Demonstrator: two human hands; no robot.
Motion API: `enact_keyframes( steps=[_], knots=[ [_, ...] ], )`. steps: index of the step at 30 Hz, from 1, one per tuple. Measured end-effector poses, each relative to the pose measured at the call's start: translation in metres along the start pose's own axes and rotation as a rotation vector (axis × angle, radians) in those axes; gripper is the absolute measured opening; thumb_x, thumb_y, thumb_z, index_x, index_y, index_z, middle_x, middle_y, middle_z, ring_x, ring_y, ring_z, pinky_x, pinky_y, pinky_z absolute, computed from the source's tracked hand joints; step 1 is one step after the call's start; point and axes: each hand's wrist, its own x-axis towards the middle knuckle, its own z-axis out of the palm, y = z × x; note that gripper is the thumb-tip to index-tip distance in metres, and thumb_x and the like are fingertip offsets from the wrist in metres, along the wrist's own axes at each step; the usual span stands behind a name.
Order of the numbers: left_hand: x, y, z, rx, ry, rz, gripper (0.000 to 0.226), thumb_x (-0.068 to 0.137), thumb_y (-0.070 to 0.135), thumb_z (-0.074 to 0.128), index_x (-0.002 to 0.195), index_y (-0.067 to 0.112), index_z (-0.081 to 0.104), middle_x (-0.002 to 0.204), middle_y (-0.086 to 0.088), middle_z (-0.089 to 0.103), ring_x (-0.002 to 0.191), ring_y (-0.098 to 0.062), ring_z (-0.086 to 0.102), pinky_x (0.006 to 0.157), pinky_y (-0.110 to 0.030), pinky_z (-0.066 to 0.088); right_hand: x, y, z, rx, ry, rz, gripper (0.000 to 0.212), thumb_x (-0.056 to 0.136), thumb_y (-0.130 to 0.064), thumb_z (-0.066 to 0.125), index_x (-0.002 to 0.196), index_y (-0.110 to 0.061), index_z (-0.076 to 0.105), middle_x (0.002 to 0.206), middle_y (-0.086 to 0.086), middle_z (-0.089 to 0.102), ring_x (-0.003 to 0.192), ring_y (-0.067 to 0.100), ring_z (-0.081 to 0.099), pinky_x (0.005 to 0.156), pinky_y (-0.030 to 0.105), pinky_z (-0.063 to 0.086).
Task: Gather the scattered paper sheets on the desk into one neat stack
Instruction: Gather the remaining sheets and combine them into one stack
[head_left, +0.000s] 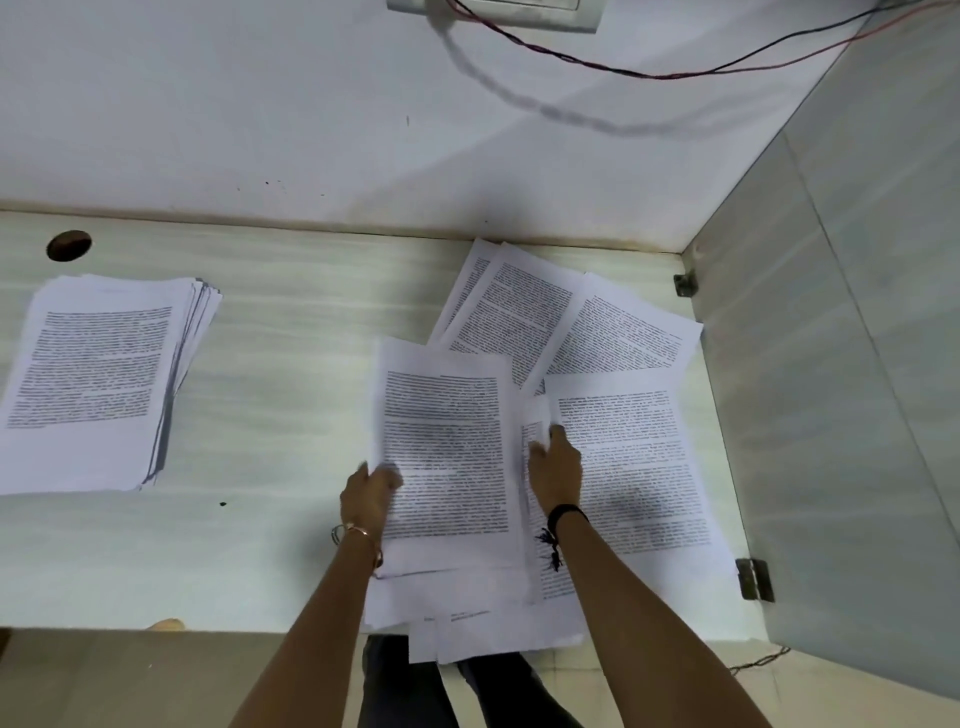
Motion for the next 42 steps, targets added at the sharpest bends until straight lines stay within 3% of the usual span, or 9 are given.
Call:
enact_keyframes(
  steps=[10, 15, 21, 24, 26, 32, 36, 39, 42],
  knots=[
    [0.004, 0.001, 0.016, -0.027, -0.309, -0.044, 0.084, 0.054, 0.016, 0.08, 0.128, -0.01, 0.049, 0.111, -0.017, 0.066, 0.102, -0.027, 0.063, 0.103, -0.035, 0.04, -0.002, 0.0, 0.001, 0.205, -0.038, 0.016, 0.026, 0.098, -0.007, 0.042, 0.076, -0.02, 0.044, 0.067, -0.001, 0.047, 0.058, 0.009, 0.041, 0.053, 0.017, 0.036],
    [0.002, 0.014, 0.004, -0.087, -0.259, 0.088, 0.035, 0.078, 0.0, 0.069, 0.112, -0.005, 0.063, 0.113, -0.021, 0.065, 0.108, -0.035, 0.062, 0.101, -0.043, 0.045, 0.006, -0.01, -0.007, 0.168, 0.08, -0.028, 0.029, 0.092, -0.023, 0.057, 0.118, -0.01, 0.054, 0.111, 0.005, 0.053, 0.099, 0.019, 0.052, 0.086, 0.034, 0.047],
    [0.031, 0.047, -0.027, -0.181, -0.287, 0.055, 0.044, 0.079, 0.02, 0.07, 0.116, -0.002, 0.063, 0.123, -0.013, 0.062, 0.116, -0.027, 0.057, 0.108, -0.039, 0.037, 0.013, -0.031, -0.009, 0.265, -0.419, 0.034, 0.053, 0.088, -0.062, 0.045, 0.107, -0.016, 0.063, 0.105, 0.005, 0.068, 0.096, 0.017, 0.064, 0.086, 0.032, 0.05],
    [0.035, 0.051, -0.028, -0.218, -0.303, -0.016, 0.026, 0.091, 0.006, 0.053, 0.115, -0.002, 0.059, 0.11, -0.012, 0.063, 0.098, -0.025, 0.062, 0.084, -0.031, 0.049, 0.019, -0.039, -0.002, 0.249, -0.424, 0.01, 0.032, 0.094, -0.039, 0.051, 0.105, -0.013, 0.067, 0.105, 0.009, 0.071, 0.101, 0.027, 0.066, 0.092, 0.042, 0.052],
    [0.039, 0.045, -0.028, -0.208, -0.257, -0.053, 0.029, 0.092, 0.005, 0.053, 0.119, -0.003, 0.055, 0.115, -0.012, 0.061, 0.108, -0.029, 0.058, 0.091, -0.031, 0.045, 0.025, -0.046, -0.004, 0.264, -0.333, 0.015, 0.019, 0.097, -0.023, 0.05, 0.104, -0.014, 0.066, 0.102, 0.005, 0.069, 0.096, 0.022, 0.064, 0.088, 0.035, 0.052],
    [0.042, 0.027, -0.023, -0.254, -0.32, -0.081, 0.009, 0.082, -0.005, 0.059, 0.083, 0.004, 0.059, 0.084, -0.011, 0.065, 0.085, -0.026, 0.064, 0.074, -0.028, 0.052, 0.036, -0.053, 0.015, 0.16, -0.401, 0.044, 0.027, 0.1, -0.023, 0.04, 0.11, -0.013, 0.062, 0.105, 0.003, 0.065, 0.097, 0.022, 0.06, 0.092, 0.034, 0.049],
    [0.052, 0.019, -0.022, -0.32, -0.138, -0.012, 0.059, 0.07, 0.001, 0.076, 0.106, 0.011, 0.031, 0.097, -0.012, 0.06, 0.085, -0.018, 0.062, 0.084, -0.03, 0.05, 0.028, -0.07, 0.028, 0.322, -0.219, 0.067, 0.027, 0.102, -0.03, 0.032, 0.111, -0.015, 0.052, 0.095, -0.003, 0.052, 0.088, 0.016, 0.047, 0.086, 0.028, 0.038],
    [0.063, 0.016, -0.033, -0.357, -0.107, -0.024, 0.055, 0.079, 0.035, 0.074, 0.114, 0.013, 0.038, 0.115, -0.007, 0.059, 0.11, -0.021, 0.058, 0.099, -0.037, 0.044, 0.025, -0.084, 0.029, 0.094, -0.368, -0.112, 0.035, 0.101, -0.015, 0.033, 0.135, -0.012, 0.036, 0.113, 0.014, 0.058, 0.093, 0.025, 0.054, 0.087, 0.037, 0.046],
    [0.064, 0.019, -0.04, -0.331, -0.141, 0.012, 0.033, 0.086, 0.019, 0.065, 0.113, 0.001, 0.058, 0.106, -0.013, 0.064, 0.102, -0.031, 0.062, 0.093, -0.042, 0.05, 0.02, -0.099, 0.04, -0.052, -0.606, -0.211, 0.05, 0.102, -0.012, 0.032, 0.15, -0.016, 0.019, 0.135, 0.018, 0.05, 0.118, 0.033, 0.052, 0.098, 0.035, 0.041]
  ],
)
